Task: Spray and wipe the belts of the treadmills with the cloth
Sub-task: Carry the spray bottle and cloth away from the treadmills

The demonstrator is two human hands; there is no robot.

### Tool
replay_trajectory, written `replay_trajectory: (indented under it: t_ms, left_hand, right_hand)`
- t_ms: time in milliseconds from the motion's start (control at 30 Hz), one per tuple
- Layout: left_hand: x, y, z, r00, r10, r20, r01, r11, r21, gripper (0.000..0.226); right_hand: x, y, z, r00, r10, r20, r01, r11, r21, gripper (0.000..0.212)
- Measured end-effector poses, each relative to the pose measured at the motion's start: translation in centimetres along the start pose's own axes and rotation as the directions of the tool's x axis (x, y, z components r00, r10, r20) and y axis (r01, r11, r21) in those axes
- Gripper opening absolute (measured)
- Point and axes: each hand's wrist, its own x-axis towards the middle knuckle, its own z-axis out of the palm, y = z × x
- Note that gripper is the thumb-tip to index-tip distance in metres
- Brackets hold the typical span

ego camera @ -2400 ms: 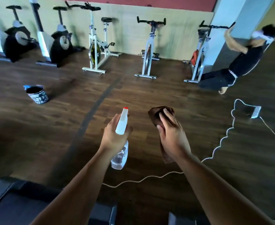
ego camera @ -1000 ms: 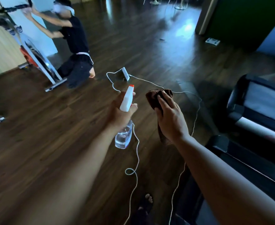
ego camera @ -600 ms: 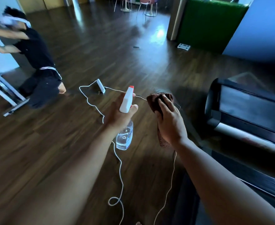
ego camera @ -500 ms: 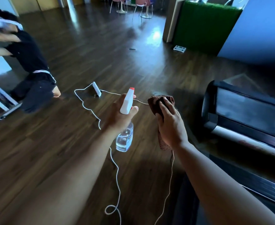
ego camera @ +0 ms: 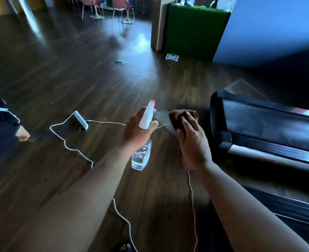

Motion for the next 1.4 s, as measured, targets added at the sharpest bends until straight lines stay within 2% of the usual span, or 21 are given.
replay_trajectory:
  t_ms: [133, 300, 433, 533, 700, 833, 1400]
  left_hand:
    - [6.1, -1.2, -0.2, 0.996, 0.049, 0.069, -0.048, 0.999, -0.005, 0.036]
    - [13.3, -2.2, 1.3, 0.986, 0.120, 0.113, -0.123, 0.992, 0.020, 0.029]
    - [19.3, -2.9, 3.9, 0.982, 0.134, 0.135, -0.129, 0.991, -0.042, 0.040]
    - [24.1, -2.9, 6.6, 0.978, 0.138, 0.156, -0.128, 0.989, -0.069, 0.043]
    - [32.6, -3.3, 11.8, 0.976, 0.133, 0.172, -0.121, 0.990, -0.078, 0.035]
    - [39.2, -3.3, 15.4, 0.983, 0.127, 0.135, -0.117, 0.990, -0.074, 0.034]
    - [67.8, -5.8, 26.2, 0.980, 0.125, 0.152, -0.100, 0.982, -0.159, 0.034]
  right_hand:
    - [4.2, -0.5, 1.4, 0.998, 0.056, -0.037, -0.056, 0.998, -0.003, 0.048]
    - [9.4, 1.1, 2.3, 0.993, 0.105, -0.062, -0.108, 0.993, -0.040, 0.049]
    - [14.6, 3.3, 3.2, 0.988, 0.130, -0.084, -0.135, 0.989, -0.053, 0.049]
    - [19.1, 5.7, 4.0, 0.987, 0.130, -0.098, -0.135, 0.990, -0.048, 0.048]
    - [28.1, 11.1, 5.0, 0.986, 0.141, -0.091, -0.145, 0.989, -0.041, 0.048]
    - [35.1, 15.2, 5.0, 0.988, 0.137, -0.075, -0.140, 0.989, -0.043, 0.047]
    - [63.2, 28.0, 7.9, 0.979, 0.151, -0.138, -0.158, 0.987, -0.043, 0.049]
